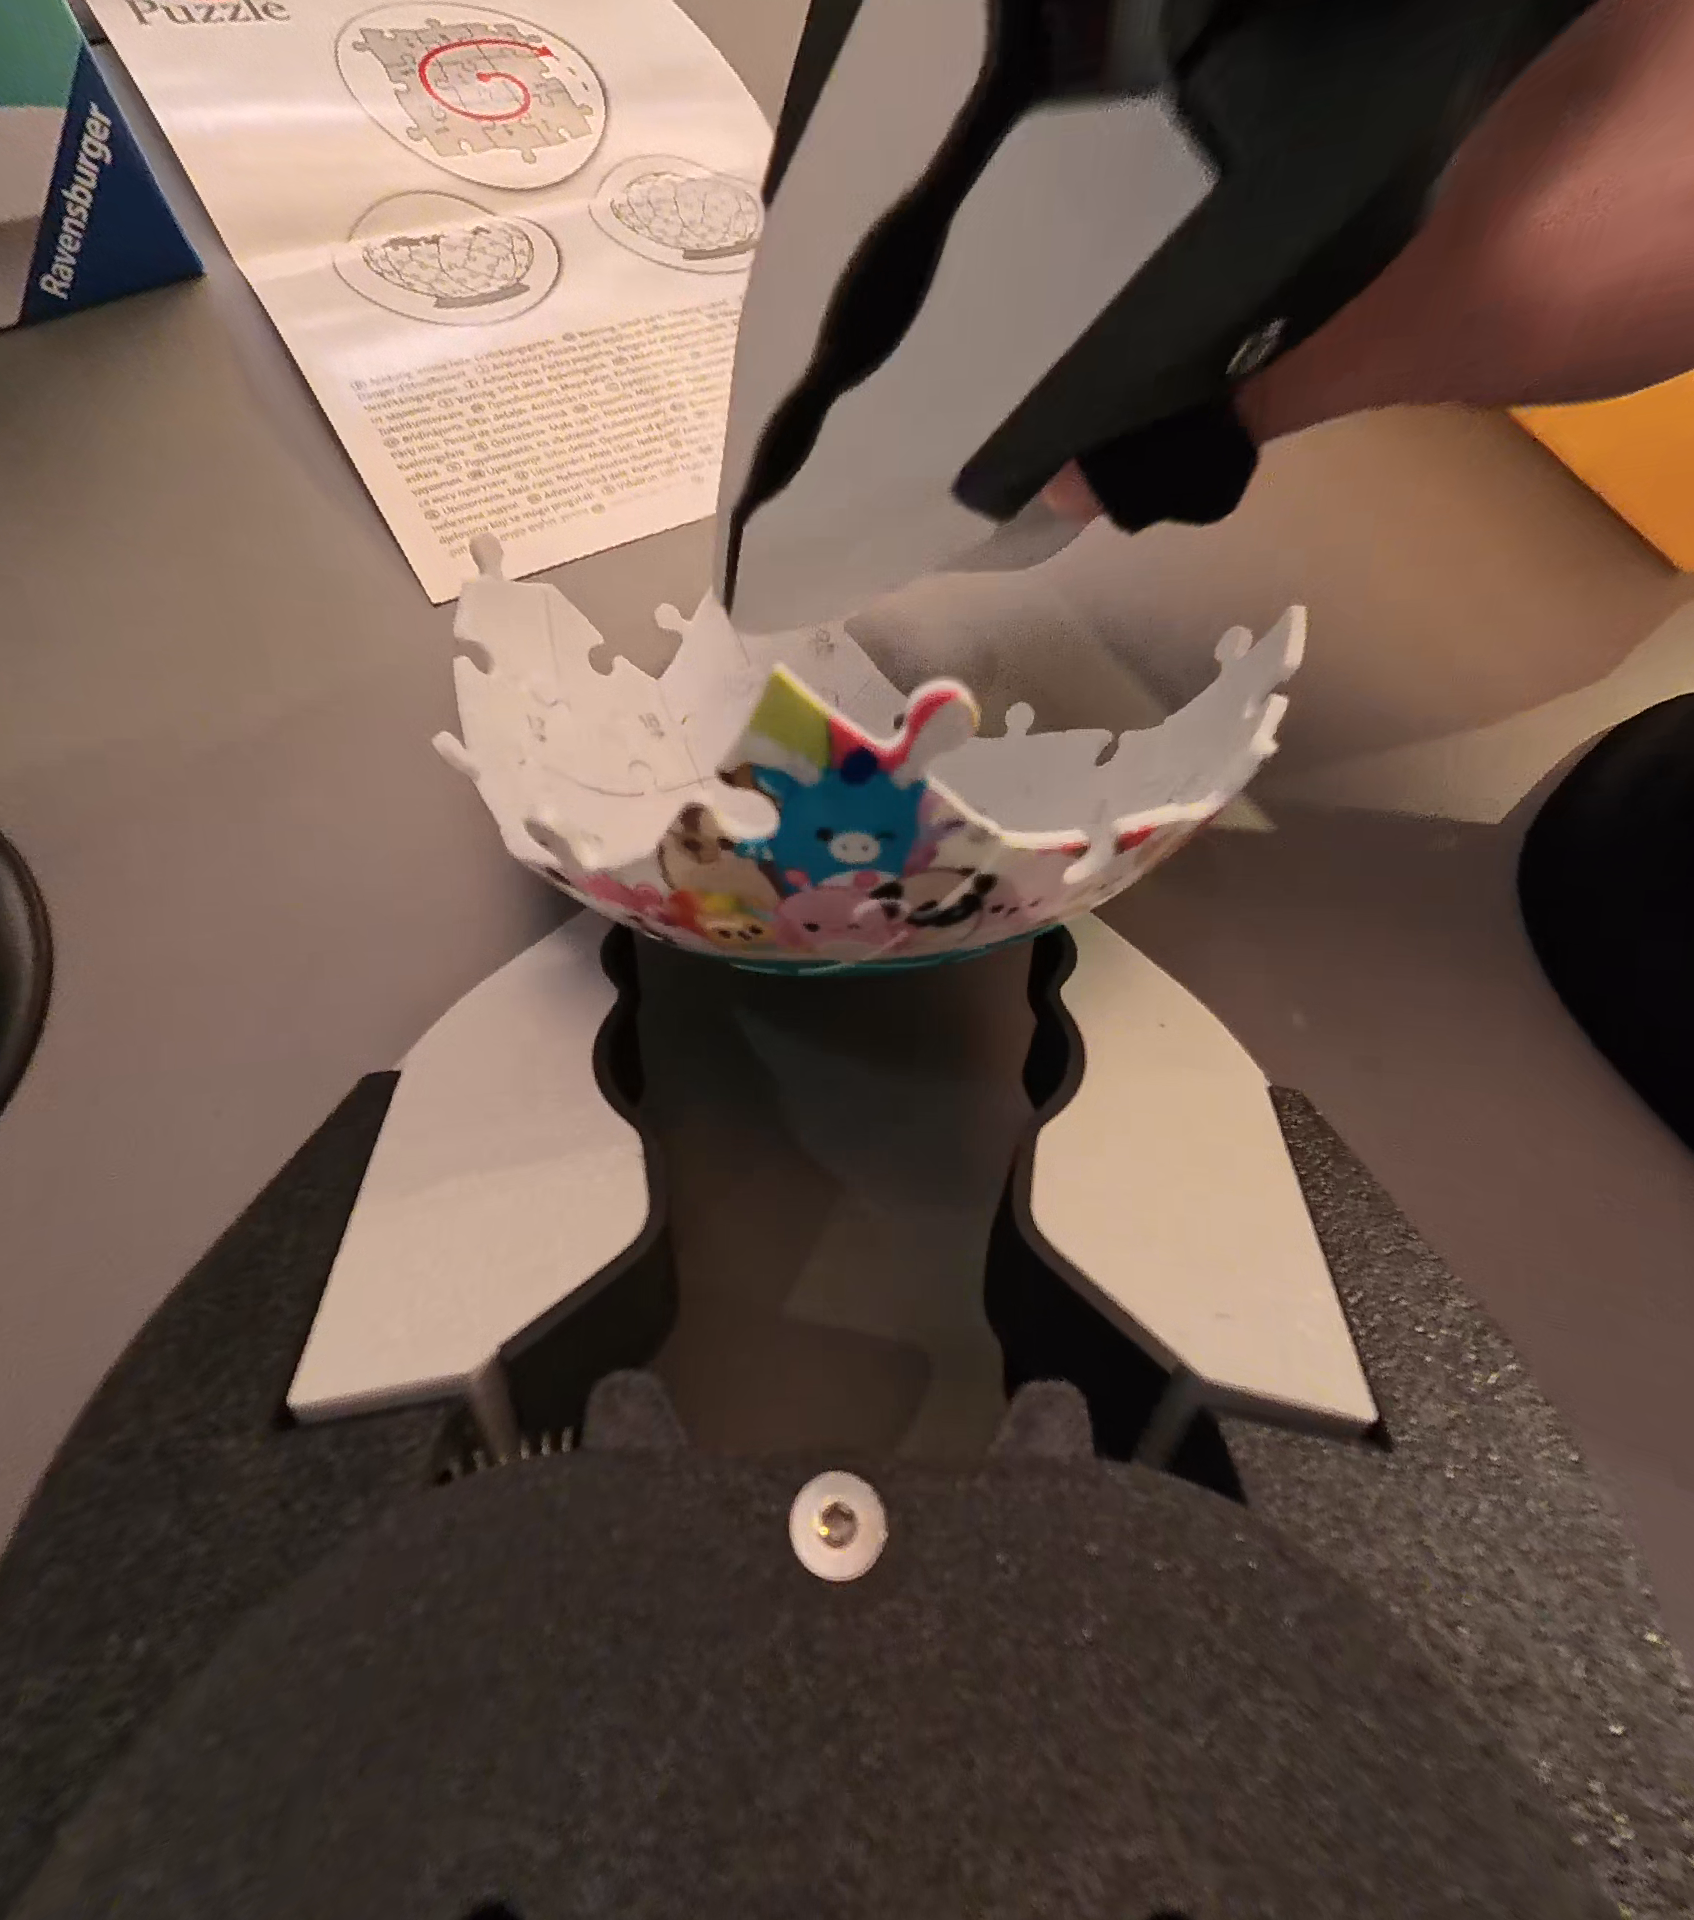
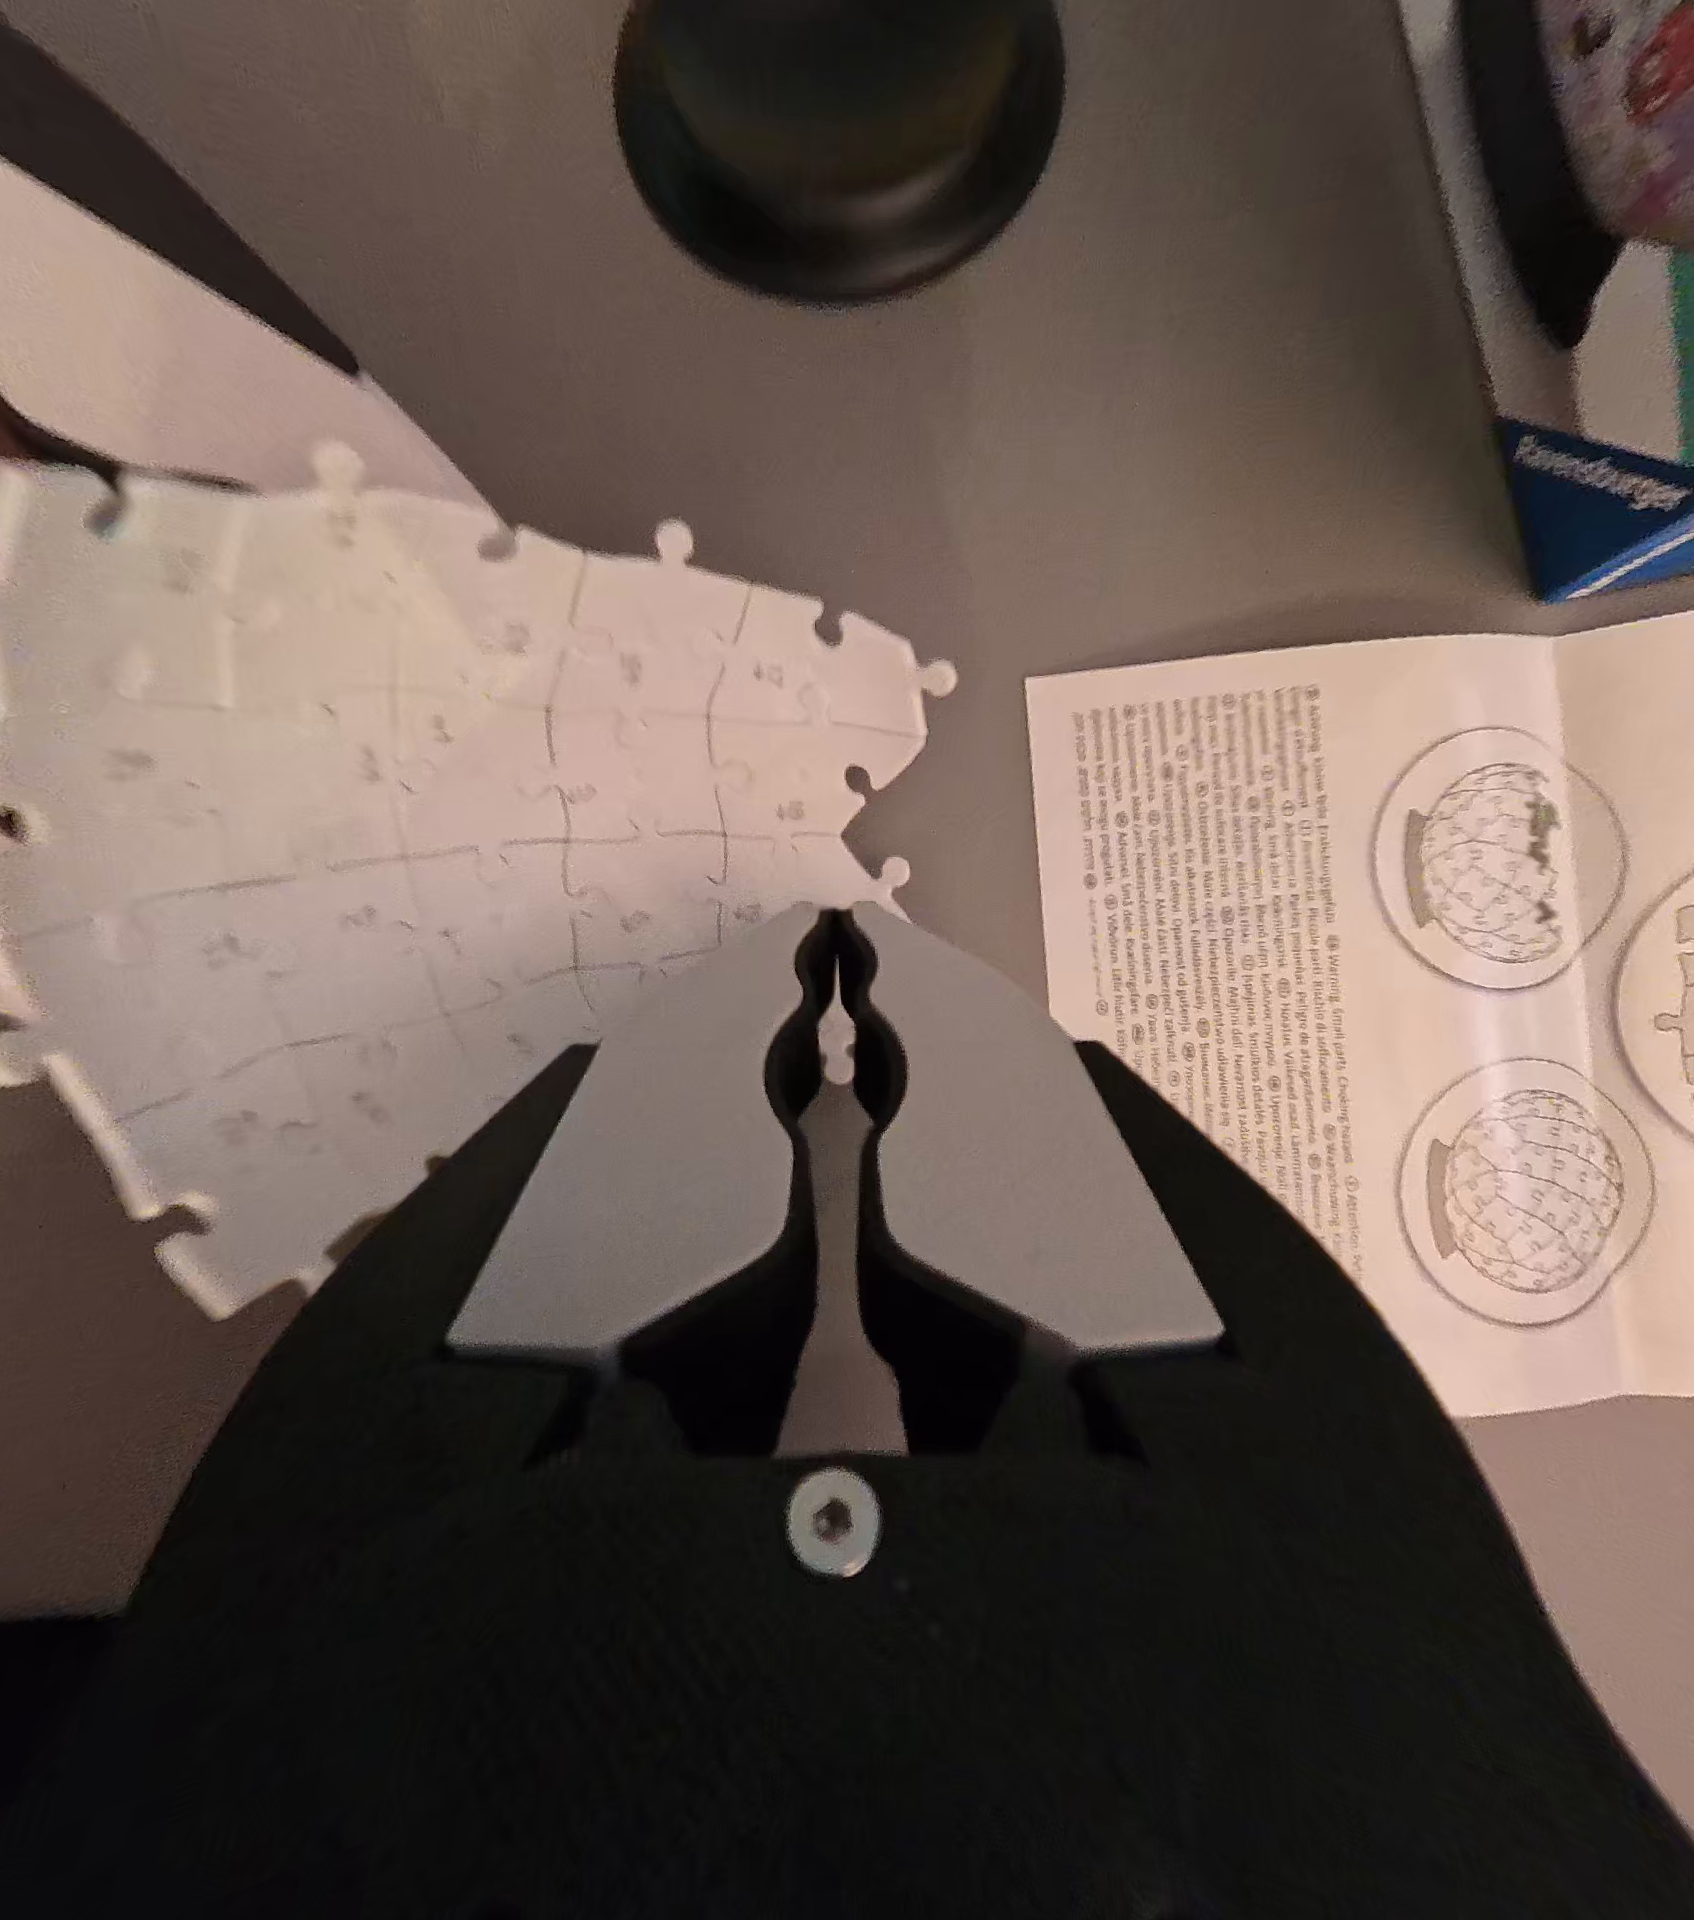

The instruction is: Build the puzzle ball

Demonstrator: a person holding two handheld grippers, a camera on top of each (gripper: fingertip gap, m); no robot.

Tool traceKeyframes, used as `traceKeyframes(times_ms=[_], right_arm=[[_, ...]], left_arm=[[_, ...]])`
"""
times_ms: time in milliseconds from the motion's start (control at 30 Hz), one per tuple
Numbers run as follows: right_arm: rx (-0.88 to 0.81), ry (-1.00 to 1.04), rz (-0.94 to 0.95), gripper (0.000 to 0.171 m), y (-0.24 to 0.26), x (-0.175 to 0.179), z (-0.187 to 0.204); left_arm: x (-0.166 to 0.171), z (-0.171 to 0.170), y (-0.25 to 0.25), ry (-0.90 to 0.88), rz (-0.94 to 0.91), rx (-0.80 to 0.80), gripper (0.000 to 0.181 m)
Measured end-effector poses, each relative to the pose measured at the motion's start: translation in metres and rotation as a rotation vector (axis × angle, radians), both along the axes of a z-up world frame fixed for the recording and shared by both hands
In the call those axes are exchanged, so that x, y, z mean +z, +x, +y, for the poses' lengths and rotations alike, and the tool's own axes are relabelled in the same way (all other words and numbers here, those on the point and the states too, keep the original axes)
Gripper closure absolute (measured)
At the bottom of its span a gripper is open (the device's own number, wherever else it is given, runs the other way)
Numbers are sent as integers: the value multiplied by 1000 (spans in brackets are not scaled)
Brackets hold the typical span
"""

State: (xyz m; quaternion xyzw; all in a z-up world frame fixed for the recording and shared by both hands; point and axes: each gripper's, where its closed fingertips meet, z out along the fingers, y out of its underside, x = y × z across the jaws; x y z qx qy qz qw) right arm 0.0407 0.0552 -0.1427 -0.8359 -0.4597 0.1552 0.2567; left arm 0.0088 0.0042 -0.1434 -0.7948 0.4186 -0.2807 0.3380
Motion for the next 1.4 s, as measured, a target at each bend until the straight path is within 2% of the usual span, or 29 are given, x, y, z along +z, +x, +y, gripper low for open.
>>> traceKeyframes(times_ms=[133, 433, 600, 833, 867, 900, 1000, 1067, 1100, 1167, 1200, 1267, 1400], right_arm=[[19, -39, -10, 170, -3, -12, -1], [4, -18, 11, 170, -2, -8, 3], [-131, 116, 128, 170, 24, 30, 24], [-197, -4, 153, 170, 37, 15, 21], [-212, -14, 171, 163, 36, 16, 22], [-239, -15, 187, 148, 37, 17, 25], [-267, -89, 235, 146, 35, 14, 22], [-267, -127, 240, 148, 34, 9, 20], [-258, -130, 235, 163, 33, 7, 18], [-244, -136, 229, 166, 32, 6, 16], [-248, -131, 233, 163, 32, 7, 17], [-278, -150, 280, 142, 32, 11, 16], [-277, -258, 359, 141, 31, 12, 4]], left_arm=[[2, 1, 0, 1, -13, 2, 110], [2, 1, 1, -10, -22, 0, 109], [2, 1, 2, -13, -24, -3, 110], [2, 1, 2, -16, -28, -2, 110], [2, 1, 2, -18, -29, -3, 110], [2, 1, 2, -19, -30, -2, 110], [2, 1, 2, -21, -29, -5, 110], [2, 1, 2, -21, -28, -7, 111], [2, 1, 2, -20, -29, -8, 111], [3, 1, 2, -20, -31, -9, 111], [2, 1, 2, -22, -32, -10, 112], [3, 1, 3, -22, -32, -11, 112], [3, 0, 2, -23, -36, -14, 112]])
